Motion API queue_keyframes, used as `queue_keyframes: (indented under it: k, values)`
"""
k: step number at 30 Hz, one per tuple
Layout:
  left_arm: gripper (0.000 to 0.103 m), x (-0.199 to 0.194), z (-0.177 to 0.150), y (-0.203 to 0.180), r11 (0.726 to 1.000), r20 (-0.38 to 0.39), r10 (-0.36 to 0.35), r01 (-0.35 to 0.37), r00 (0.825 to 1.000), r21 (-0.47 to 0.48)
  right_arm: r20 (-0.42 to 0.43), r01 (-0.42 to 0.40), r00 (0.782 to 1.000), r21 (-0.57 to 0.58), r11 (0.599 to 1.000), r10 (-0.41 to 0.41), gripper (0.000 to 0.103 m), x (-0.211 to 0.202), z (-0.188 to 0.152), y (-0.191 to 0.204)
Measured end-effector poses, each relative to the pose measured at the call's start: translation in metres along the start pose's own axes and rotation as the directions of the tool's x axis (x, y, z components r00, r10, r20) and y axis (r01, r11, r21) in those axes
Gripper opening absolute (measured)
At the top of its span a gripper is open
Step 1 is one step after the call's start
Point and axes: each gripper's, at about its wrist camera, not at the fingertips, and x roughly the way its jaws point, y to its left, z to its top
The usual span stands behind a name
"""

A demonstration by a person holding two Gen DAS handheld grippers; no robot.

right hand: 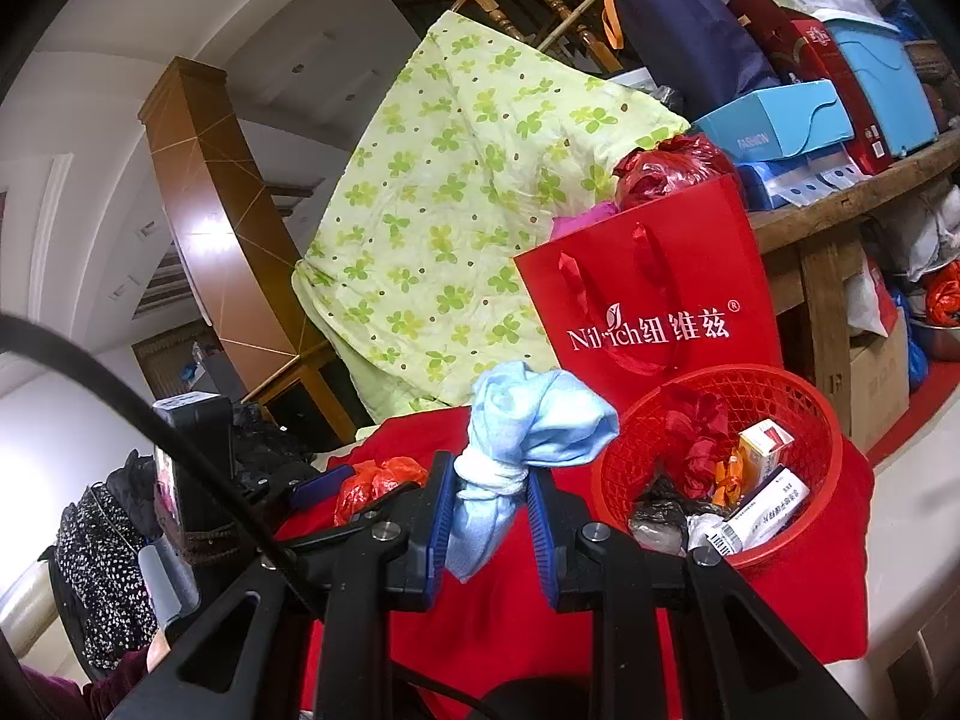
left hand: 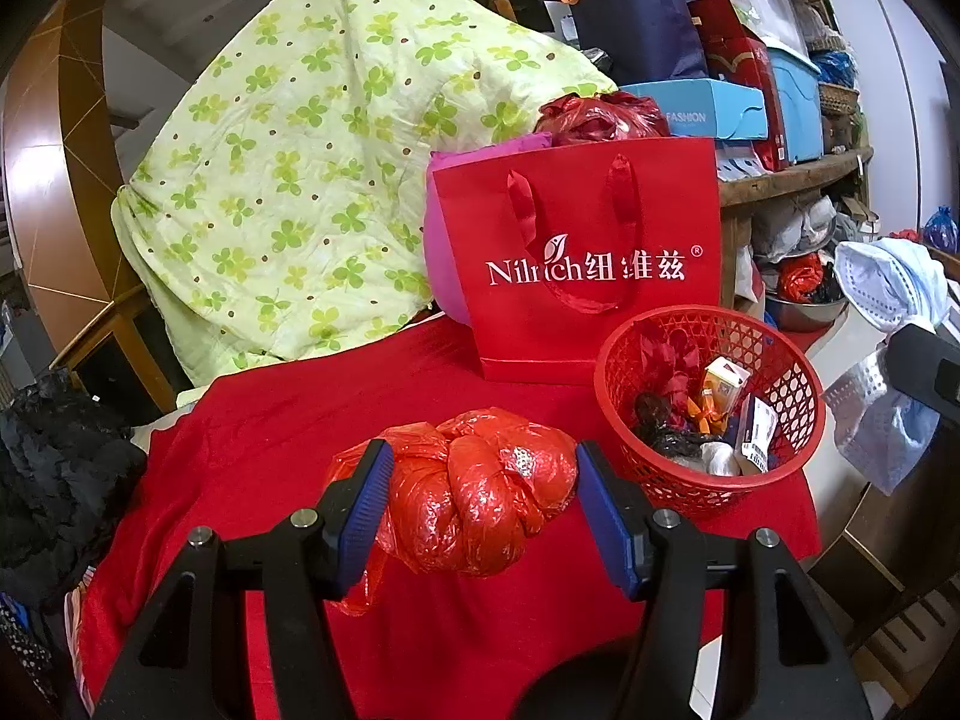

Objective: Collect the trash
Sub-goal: 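Hold both wrappers above the blanket beside the red basket, then carry both wrappers toward the red basket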

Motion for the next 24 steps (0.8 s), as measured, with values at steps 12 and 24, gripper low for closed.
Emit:
queue_keyframes:
  k: [12, 24]
  values:
    - [0.064, 0.005, -0.001, -0.009, 1.0, -0.013, -0.007, 0.007, 1.0, 0.017, -0.004, 0.003, 1.0, 0.035, 0.999, -0.003, 0.025, 0.001, -0.001, -0.012]
    - [0.064, 0.01, -0.001, -0.022, 0.999, -0.023, -0.017, 0.018, 1.0, 0.042, -0.001, 0.013, 1.0, 0.061, 0.998, -0.013, 0.025, -0.003, -0.004, -0.024]
